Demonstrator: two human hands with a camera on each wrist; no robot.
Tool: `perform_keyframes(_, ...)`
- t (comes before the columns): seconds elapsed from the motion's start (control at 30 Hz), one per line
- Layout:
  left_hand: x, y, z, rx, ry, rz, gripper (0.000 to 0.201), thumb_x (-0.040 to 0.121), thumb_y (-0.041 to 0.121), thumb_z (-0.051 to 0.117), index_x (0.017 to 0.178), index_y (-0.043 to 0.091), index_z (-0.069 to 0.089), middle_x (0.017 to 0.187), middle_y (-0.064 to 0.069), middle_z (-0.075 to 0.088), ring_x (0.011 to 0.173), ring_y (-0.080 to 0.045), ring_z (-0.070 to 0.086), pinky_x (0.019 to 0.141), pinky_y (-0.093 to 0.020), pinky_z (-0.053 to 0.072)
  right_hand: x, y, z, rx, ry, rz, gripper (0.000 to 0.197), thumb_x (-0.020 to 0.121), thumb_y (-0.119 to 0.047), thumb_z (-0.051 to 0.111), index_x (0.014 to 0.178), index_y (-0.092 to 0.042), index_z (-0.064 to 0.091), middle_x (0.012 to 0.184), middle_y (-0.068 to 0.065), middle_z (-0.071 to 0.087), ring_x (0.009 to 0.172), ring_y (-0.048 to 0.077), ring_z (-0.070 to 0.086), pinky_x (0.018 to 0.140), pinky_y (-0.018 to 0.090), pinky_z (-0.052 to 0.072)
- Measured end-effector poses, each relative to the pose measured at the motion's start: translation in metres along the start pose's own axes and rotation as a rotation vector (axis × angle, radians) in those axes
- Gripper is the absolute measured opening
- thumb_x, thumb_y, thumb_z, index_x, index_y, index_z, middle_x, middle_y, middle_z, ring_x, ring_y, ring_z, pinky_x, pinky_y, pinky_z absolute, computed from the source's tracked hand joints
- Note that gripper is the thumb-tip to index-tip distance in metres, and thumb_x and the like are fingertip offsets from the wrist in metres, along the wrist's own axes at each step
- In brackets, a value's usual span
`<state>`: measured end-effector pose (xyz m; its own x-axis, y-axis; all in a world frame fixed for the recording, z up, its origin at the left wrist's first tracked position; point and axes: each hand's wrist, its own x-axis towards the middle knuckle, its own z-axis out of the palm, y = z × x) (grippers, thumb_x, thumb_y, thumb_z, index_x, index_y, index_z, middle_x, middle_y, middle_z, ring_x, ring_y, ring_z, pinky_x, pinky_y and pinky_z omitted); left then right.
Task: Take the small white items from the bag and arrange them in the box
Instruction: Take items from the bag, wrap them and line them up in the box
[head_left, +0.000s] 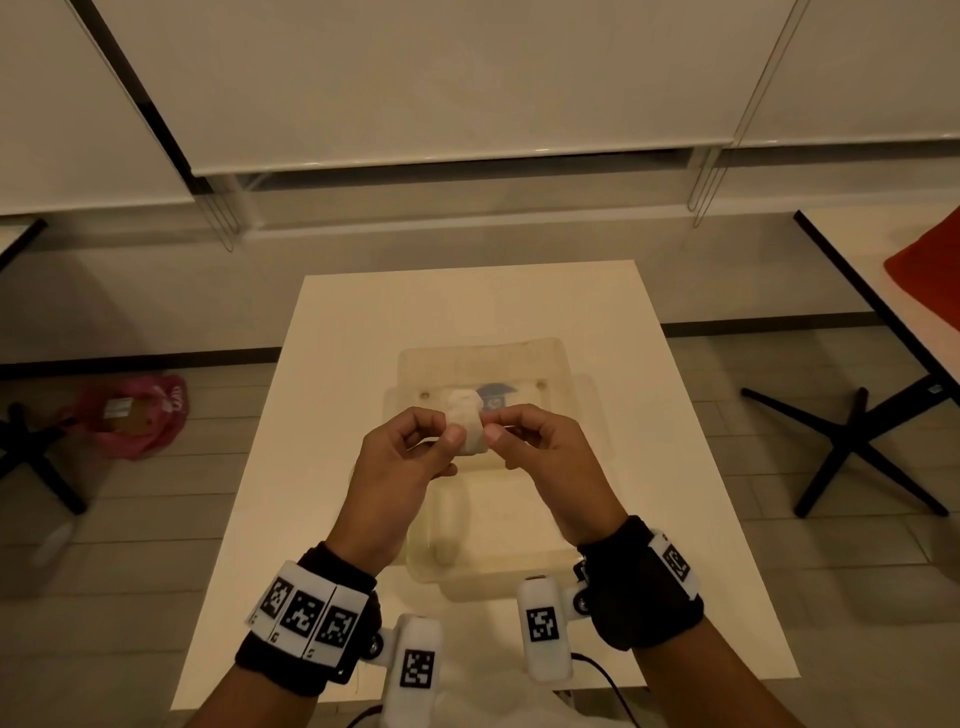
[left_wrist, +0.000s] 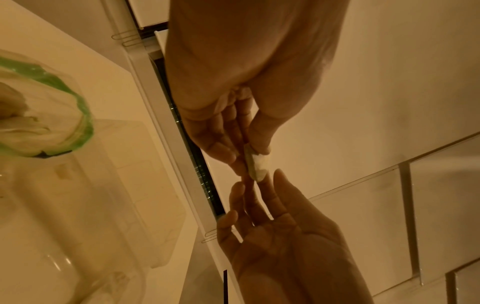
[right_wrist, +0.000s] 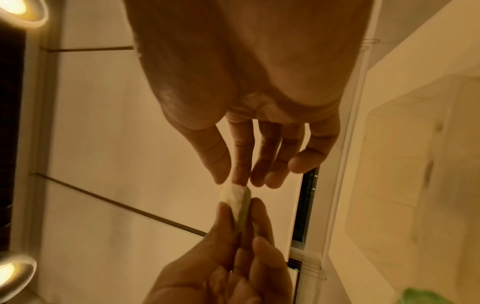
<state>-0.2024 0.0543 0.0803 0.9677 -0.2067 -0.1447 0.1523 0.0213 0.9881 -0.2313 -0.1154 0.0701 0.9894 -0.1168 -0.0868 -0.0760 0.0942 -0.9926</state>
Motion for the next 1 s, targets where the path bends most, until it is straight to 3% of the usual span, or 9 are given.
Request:
perform_keyframes(0.1,-0.001,0.000,0.000,0.018,-0.029,-0.010,0.013,0.091,0.013,0.069,0.096,0.002,0.066,0.095,-0.005,0.073,0.078,-0.012,0.067,0.072,-0.027,0.051,0.003,-0.004,0.003,0.108,-0.026,0.084,0.019,0.090,-0.018,0.070,0.104,-0.008,0.074,0.098,0.003,0.070,0.087,0.010,0.059,0.074,0.026,0.044)
perform_keyframes(0.2,-0.002,-0.002,0.001,0.046,-0.056,-0.010,0.007,0.092,0.009,0.067,0.096,0.004,0.067,0.096,-0.006,0.074,0.076,-0.010,0.065,0.068,-0.021,0.050,0.006,-0.008,0.008,0.226,-0.062,0.197,0.033,0.086,-0.031,0.070,0.104,-0.004,0.073,0.100,0.003,0.070,0.092,0.012,0.060,0.079,0.031,0.040)
perform_keyframes(0.33,-0.003,-0.002,0.000,0.036,-0.044,0.000,0.015,0.092,0.011,0.067,0.102,0.000,0.066,0.102,-0.011,0.075,0.088,-0.018,0.072,0.071,-0.025,0.051,0.005,-0.009,0.012,0.204,-0.100,0.291,0.021,0.085,-0.026,0.073,0.096,-0.008,0.073,0.096,0.001,0.070,0.094,0.013,0.059,0.079,0.032,0.036)
perform_keyframes(0.43,-0.004,-0.002,-0.001,0.044,-0.057,0.005,0.021,0.091,0.014,0.068,0.100,-0.004,0.064,0.100,-0.009,0.075,0.085,-0.018,0.073,0.071,-0.025,0.050,0.006,-0.010,0.011,0.164,-0.087,0.312,0.024,0.081,-0.019,0.075,0.098,-0.002,0.072,0.097,0.002,0.068,0.095,0.012,0.058,0.080,0.034,0.035)
perform_keyframes(0.53,-0.005,-0.003,0.001,0.062,-0.071,0.006,0.016,0.091,0.010,0.067,0.098,-0.004,0.064,0.094,-0.004,0.073,0.072,-0.010,0.065,0.068,-0.022,0.049,0.005,-0.013,0.011,0.164,-0.085,0.326,0.006,0.079,-0.013,0.071,0.084,-0.010,0.072,0.089,0.000,0.068,0.091,0.013,0.057,0.080,0.035,0.034)
perform_keyframes(0.67,-0.004,-0.004,0.002,0.067,-0.075,0.001,0.013,0.093,0.010,0.066,0.101,-0.001,0.066,0.100,-0.007,0.075,0.080,-0.013,0.066,0.073,-0.025,0.050,0.003,-0.012,0.009,0.215,-0.075,0.304,0.005,0.067,-0.020,0.069,0.071,-0.019,0.066,0.086,-0.001,0.067,0.084,0.011,0.058,0.074,0.031,0.037)
perform_keyframes(0.83,-0.006,-0.001,0.002,0.051,-0.082,-0.015,0.009,0.093,0.012,0.066,0.097,0.005,0.068,0.093,-0.001,0.074,0.081,-0.015,0.065,0.077,-0.031,0.049,-0.001,-0.012,0.003,0.143,-0.031,0.291,0.012,0.080,-0.023,0.073,0.086,-0.013,0.071,0.089,-0.004,0.069,0.089,0.012,0.060,0.080,0.035,0.036)
perform_keyframes(0.93,-0.005,-0.002,0.003,0.064,-0.090,-0.022,0.008,0.093,0.012,0.066,0.098,0.005,0.068,0.100,-0.009,0.075,0.089,-0.022,0.069,0.079,-0.034,0.050,-0.001,-0.013,0.003,0.139,-0.008,0.278,0.004,0.082,-0.016,0.074,0.078,-0.016,0.072,0.090,-0.006,0.070,0.091,0.011,0.060,0.082,0.034,0.037)
perform_keyframes(1.0,-0.005,-0.003,0.002,0.074,-0.091,-0.026,0.007,0.093,0.011,0.066,0.097,0.006,0.067,0.103,-0.013,0.074,0.089,-0.024,0.068,0.079,-0.035,0.050,-0.001,-0.015,0.002,0.175,-0.002,0.273,0.006,0.083,-0.018,0.072,0.082,-0.013,0.071,0.092,-0.001,0.070,0.091,0.012,0.060,0.080,0.035,0.036)
